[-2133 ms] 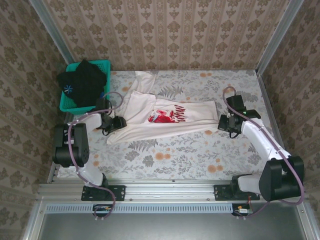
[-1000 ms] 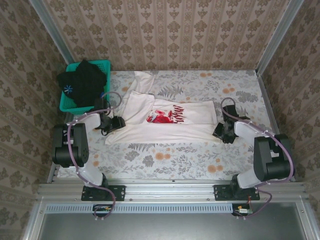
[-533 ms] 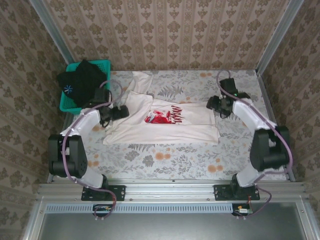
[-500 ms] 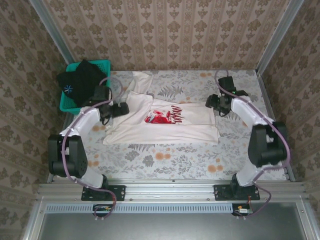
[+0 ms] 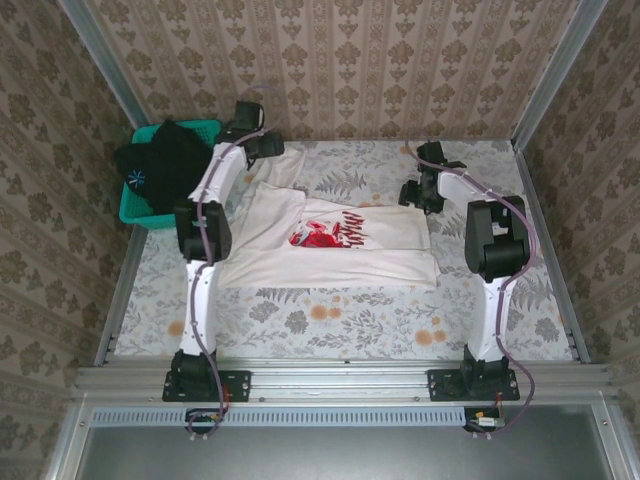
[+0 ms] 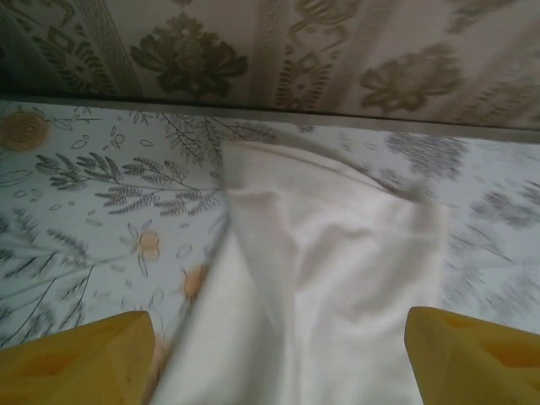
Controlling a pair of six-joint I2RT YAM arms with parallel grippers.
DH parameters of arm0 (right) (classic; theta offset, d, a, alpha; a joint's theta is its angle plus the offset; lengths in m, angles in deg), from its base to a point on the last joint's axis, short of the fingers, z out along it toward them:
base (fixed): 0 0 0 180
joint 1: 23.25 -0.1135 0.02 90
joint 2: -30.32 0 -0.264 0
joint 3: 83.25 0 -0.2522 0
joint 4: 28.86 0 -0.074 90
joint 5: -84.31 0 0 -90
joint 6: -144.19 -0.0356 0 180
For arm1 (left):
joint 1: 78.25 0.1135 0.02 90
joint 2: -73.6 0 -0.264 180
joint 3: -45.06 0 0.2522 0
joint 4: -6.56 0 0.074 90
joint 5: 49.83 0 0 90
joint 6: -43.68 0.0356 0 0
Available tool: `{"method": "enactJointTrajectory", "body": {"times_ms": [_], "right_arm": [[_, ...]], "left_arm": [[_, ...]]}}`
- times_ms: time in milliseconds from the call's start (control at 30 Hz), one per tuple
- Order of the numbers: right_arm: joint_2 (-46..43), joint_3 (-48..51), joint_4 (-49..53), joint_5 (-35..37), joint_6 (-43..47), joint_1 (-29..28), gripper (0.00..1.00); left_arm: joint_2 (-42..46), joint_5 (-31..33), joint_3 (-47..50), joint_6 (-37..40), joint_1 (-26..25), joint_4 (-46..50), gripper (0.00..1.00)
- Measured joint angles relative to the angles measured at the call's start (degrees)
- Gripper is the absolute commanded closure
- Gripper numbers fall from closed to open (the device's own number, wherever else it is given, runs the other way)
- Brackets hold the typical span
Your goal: Fold and stack the t-shirts
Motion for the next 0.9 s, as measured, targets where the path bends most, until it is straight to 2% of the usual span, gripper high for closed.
{"method": "enactJointTrajectory", "body": {"times_ms": [67,167,333,433,567,633,767,867,900], "right_arm": [[0.4,-0.7,0.0,0.0,0.2,0.0,0.34],[0.6,-1.6,0.7,0.7,0.2,0.0,0.33],[2.2,-4.7,1.4,0.1,-0.5,0.2,0.33],[3.3,-5.2,1.4,-1.9,-2.3,0.6,0.33],[4.9,-5.2,1.5,-3.5,-4.2,0.9,0.34],[5.1,-5.4,1.5,-3.8,-4.9,1.0,0.39],[5.2,-5.5,1.2,-5.1,-6.0,1.3,0.46],[5.3,-5.5,1.2,-6.0,-6.4,1.3,0.58],[5.4,-5.5,1.1,-6.3,-6.3,1.3,0.63]], "left_arm": [[-4.8,0.1,-3.7,-1.6,0.7,0.9,0.21],[-6.9,-0.9,-1.7,-5.7,2.2,-0.7,0.23],[-7.2,-4.3,1.5,-14.6,4.5,-9.6,0.25],[-9.9,-7.0,-0.6,-20.1,5.3,-15.3,0.35],[-13.2,-10.3,-3.7,-25.4,5.7,-20.9,0.37],[-14.0,-11.1,-4.1,-26.6,5.6,-22.3,0.46],[-14.7,-13.1,-4.2,-27.7,4.9,-23.9,0.53],[-14.7,-14.2,-4.0,-27.6,4.5,-23.7,0.65],[-14.7,-14.3,-3.8,-27.4,4.3,-23.7,0.72]]}}
